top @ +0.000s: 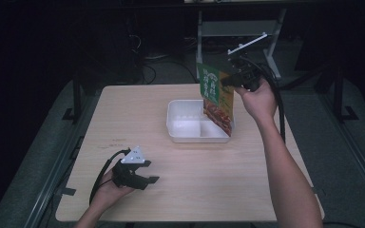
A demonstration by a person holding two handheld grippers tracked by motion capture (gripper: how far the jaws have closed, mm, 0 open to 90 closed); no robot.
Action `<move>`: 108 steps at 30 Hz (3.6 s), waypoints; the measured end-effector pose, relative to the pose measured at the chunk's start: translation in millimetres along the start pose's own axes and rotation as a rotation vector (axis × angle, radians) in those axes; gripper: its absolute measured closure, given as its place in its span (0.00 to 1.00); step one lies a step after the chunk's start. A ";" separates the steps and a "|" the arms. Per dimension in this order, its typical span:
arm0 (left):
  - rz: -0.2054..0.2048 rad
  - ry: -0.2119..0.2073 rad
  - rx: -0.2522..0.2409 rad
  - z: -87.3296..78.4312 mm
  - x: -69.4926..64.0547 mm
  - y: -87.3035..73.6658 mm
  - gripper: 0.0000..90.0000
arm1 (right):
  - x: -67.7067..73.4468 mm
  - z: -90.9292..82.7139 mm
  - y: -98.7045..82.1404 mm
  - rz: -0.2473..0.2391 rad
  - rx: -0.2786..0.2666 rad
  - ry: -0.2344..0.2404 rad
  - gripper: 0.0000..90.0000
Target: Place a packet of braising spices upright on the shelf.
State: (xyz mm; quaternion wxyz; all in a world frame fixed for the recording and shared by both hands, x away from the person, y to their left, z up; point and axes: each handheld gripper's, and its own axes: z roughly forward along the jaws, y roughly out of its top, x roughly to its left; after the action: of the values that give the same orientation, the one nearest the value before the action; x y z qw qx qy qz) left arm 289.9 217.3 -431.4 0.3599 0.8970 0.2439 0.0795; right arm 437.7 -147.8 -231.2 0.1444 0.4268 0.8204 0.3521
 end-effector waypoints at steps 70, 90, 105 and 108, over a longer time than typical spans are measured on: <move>-0.005 -0.015 -0.014 -0.3 -1.5 1.1 0.37 | -4.2 29.0 -22.9 -0.008 0.028 -0.071 0.98; -0.002 -0.018 -0.008 1.5 -2.9 1.7 0.37 | -21.2 21.4 -46.7 0.044 0.069 -0.052 0.96; -0.002 -0.021 -0.009 1.9 -3.8 2.1 0.37 | -27.4 17.6 -56.2 0.058 0.112 -0.018 0.83; 0.000 -0.022 -0.007 2.3 -3.9 2.2 0.37 | -29.5 15.8 -59.3 0.068 0.111 -0.007 0.78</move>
State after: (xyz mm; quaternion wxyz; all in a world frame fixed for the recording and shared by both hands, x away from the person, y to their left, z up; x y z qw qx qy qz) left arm 288.1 212.5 -431.5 0.3655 0.8966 0.2398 0.0704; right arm 428.2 -187.2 -285.8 0.1110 0.4630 0.8232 0.3092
